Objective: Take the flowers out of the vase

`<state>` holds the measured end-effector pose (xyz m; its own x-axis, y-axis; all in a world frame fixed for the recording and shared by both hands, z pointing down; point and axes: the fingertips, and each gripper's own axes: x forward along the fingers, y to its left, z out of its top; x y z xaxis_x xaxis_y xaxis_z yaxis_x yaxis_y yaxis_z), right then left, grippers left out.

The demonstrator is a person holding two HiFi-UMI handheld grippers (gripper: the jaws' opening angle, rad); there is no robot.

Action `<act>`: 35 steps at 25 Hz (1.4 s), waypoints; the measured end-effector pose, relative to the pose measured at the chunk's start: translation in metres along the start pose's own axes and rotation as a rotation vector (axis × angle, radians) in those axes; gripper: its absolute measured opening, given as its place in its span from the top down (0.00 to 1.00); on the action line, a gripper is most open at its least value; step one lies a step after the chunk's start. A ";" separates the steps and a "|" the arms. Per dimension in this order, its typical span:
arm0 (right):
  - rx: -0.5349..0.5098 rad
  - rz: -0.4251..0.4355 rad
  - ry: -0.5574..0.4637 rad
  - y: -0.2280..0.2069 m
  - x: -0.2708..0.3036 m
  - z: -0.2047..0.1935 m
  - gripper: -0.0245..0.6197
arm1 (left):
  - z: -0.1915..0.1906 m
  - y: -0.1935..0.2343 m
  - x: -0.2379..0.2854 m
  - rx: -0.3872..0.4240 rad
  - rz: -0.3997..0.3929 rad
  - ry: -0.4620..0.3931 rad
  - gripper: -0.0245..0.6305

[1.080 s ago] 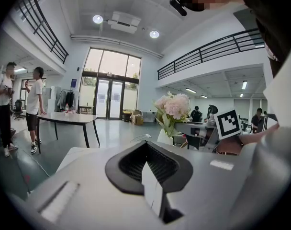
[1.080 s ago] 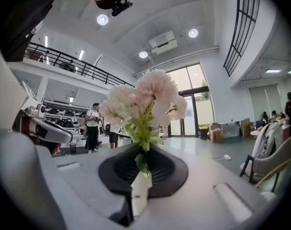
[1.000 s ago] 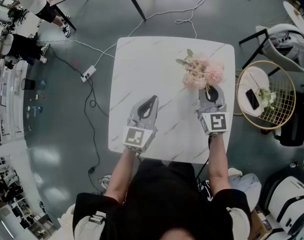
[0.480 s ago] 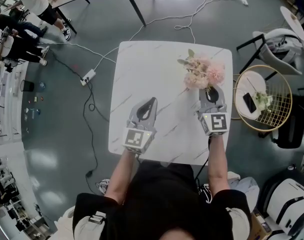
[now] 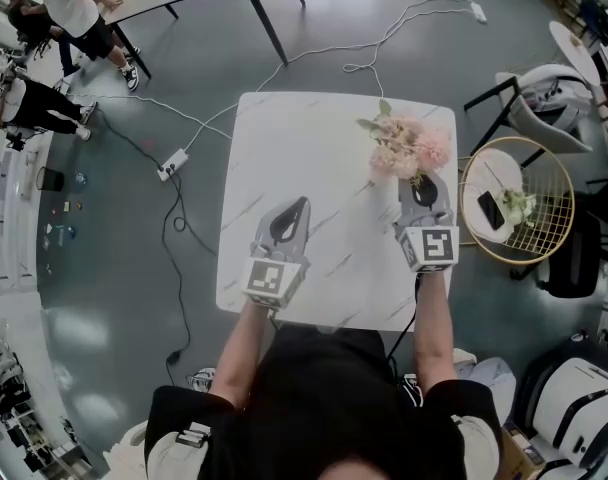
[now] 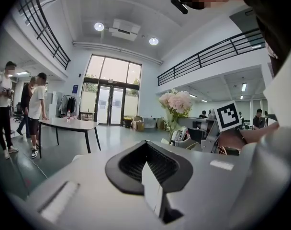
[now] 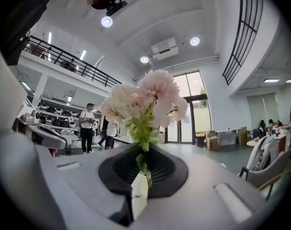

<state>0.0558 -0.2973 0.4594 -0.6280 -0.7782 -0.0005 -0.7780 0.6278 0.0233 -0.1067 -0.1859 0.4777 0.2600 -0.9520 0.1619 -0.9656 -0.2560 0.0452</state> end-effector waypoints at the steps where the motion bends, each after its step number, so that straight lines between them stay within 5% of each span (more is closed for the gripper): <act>1: -0.004 -0.002 -0.003 0.001 0.000 0.003 0.94 | 0.002 0.000 -0.001 -0.001 0.001 -0.003 0.95; 35: -0.084 -0.064 -0.112 0.041 -0.052 0.083 0.94 | 0.029 0.004 -0.068 0.024 -0.022 -0.096 0.95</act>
<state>0.0550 -0.2303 0.3776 -0.5787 -0.8072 -0.1163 -0.8154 0.5698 0.1027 -0.1284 -0.1267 0.4385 0.2807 -0.9576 0.0658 -0.9598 -0.2796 0.0243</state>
